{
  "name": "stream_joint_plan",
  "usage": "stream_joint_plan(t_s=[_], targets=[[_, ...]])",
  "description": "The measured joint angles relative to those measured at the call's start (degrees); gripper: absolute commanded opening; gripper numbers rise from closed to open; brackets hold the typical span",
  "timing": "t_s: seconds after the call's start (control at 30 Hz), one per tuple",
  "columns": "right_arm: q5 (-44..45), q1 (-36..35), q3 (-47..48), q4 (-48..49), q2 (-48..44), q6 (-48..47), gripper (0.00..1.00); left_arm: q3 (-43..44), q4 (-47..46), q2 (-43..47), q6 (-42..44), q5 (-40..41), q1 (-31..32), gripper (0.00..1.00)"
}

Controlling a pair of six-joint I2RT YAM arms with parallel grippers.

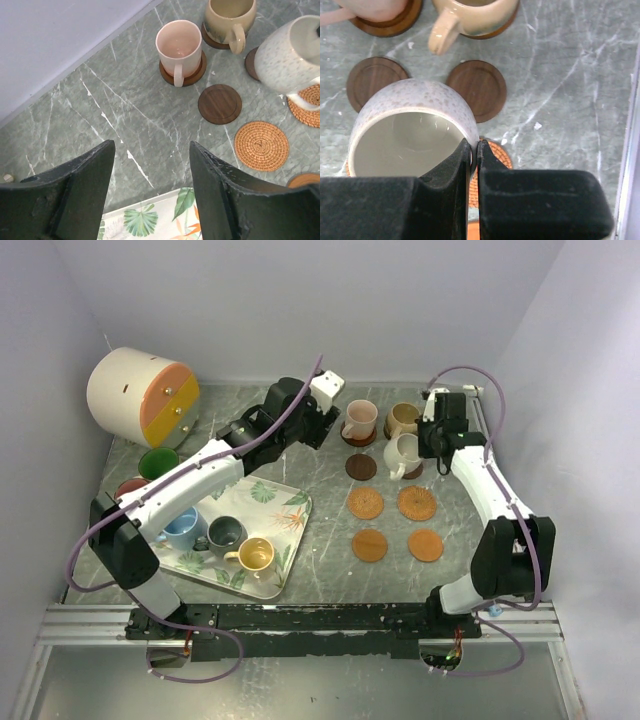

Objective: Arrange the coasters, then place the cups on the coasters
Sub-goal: Place the cup on the coaster.

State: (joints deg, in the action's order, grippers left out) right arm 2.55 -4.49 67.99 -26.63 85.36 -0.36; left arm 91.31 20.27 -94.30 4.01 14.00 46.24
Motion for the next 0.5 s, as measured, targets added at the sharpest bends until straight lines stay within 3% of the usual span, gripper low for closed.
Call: stream_joint_plan(t_s=[0.17,0.5], targets=[[0.9,2.4,0.3,-1.6,0.5,-2.2,0.00,-0.3,0.0,0.1,2.6,-0.7,-0.3,0.99],[1.3,4.0,7.5,-4.7,11.8,-3.6,0.00,-2.7,-0.3,2.6,6.0,-2.3,-0.3,1.00]])
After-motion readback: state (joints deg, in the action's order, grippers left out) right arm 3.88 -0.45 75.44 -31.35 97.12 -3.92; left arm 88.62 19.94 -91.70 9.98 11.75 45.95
